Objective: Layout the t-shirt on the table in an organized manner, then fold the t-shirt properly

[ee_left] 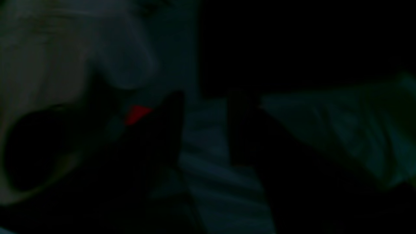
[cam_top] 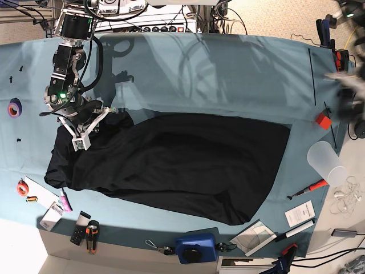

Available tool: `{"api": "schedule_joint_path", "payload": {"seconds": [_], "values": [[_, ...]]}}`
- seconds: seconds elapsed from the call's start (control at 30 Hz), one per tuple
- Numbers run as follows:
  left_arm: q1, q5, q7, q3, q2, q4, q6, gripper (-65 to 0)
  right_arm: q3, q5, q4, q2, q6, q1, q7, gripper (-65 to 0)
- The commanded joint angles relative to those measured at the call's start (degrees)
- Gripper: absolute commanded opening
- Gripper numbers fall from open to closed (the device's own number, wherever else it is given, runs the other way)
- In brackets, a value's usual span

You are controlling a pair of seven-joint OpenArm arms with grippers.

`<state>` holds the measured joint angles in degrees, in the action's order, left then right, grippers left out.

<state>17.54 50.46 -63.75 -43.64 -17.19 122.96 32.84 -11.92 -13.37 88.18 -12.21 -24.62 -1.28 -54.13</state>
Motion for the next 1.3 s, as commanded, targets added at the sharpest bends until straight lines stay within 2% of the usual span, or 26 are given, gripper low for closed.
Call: {"api": "schedule_joint_path", "payload": {"seconds": [0.0, 0.07, 0.13, 0.23, 0.43, 0.6, 0.83, 1.0, 1.1, 1.2, 1.23, 1.27], "values": [[-0.1, -1.3, 2.6, 2.4, -0.6, 0.3, -1.2, -36.3, -0.2, 1.0, 0.7, -0.7, 0.3, -0.7, -0.3, -65.0], [-0.3, -6.9, 6.0, 7.6, -0.6, -1.2, -5.9, -34.1, -0.2, 1.0, 0.7, -0.7, 0.3, -0.7, -0.4, -65.0], [-1.7, -12.0, 6.8, 11.3, -0.6, -3.2, -10.5, -34.1, -0.2, 1.0, 0.7, -0.7, 0.3, -0.7, -1.1, -65.0], [-5.3, -13.2, 5.4, 15.0, -0.6, -8.0, -13.6, -34.1, -0.2, 1.0, 0.7, -0.7, 0.3, -0.6, -1.4, -65.0], [-13.8, -13.2, 5.5, 16.9, -0.6, -23.3, -15.1, -34.1, -0.2, 1.0, 0.7, -0.7, 0.3, -0.7, -1.4, -65.0], [-19.6, -8.8, 2.8, 16.8, -0.6, -33.3, -13.3, -34.1, -0.2, 1.0, 0.7, -0.8, 0.3, -0.7, -1.3, -65.0], [-24.5, -8.9, 2.2, 16.8, -0.6, -43.8, -13.3, -34.1, -0.2, 1.0, 0.7, -0.8, 0.3, -0.7, -1.4, -65.0], [-25.0, -8.0, 3.7, 16.9, -0.6, -46.4, -13.3, -34.4, -0.2, 1.0, 0.7, -0.8, 0.3, -0.7, -1.4, -65.0], [-25.0, -8.0, 1.2, 16.9, -0.6, -46.4, -13.3, -42.3, -0.2, 1.0, 0.7, -0.8, 0.3, -0.7, -1.4, -65.0], [-25.0, -8.0, -3.4, 16.8, -0.6, -46.4, -12.9, -60.5, -0.2, 1.0, 1.9, -0.9, 0.3, -0.6, -1.8, -65.0], [-25.0, -8.0, -4.4, 16.8, -0.6, -46.4, -11.8, -65.0, -0.2, 0.9, 2.9, -0.9, 0.3, -0.6, -2.5, -65.0], [-25.0, -8.0, -5.1, 16.8, -0.6, -46.4, -11.1, -65.0, -0.2, 0.9, 4.2, -0.9, 0.3, -0.6, -3.3, -65.0]]}}
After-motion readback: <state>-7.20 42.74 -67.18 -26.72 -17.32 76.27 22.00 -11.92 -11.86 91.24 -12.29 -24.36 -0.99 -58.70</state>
